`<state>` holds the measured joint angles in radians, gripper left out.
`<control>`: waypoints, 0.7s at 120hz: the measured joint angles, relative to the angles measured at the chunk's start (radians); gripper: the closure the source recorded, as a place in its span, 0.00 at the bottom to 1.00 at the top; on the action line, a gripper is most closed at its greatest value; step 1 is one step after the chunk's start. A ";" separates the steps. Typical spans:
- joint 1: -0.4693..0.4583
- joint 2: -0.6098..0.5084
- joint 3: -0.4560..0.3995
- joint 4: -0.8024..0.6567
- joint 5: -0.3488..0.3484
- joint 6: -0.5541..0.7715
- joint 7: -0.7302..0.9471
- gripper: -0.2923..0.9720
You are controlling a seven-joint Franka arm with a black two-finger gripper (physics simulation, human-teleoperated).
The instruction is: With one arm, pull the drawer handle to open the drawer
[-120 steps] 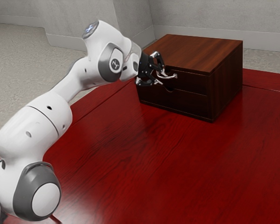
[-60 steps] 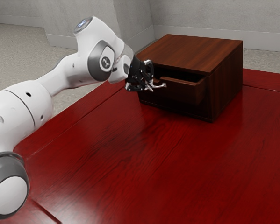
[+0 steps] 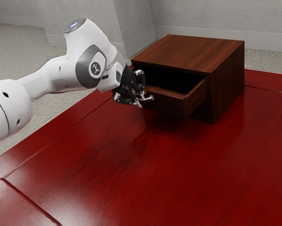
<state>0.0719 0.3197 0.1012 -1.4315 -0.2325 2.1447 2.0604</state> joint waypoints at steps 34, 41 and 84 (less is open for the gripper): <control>-0.003 -0.122 0.006 -0.159 0.009 -0.010 -0.079 0.78; 0.000 -0.163 0.006 -0.203 0.012 -0.011 -0.092 0.80; -0.018 -0.276 0.005 -0.269 0.065 -0.064 -0.161 0.78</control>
<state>0.0543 0.0433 0.1064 -1.7003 -0.1676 2.0805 1.8992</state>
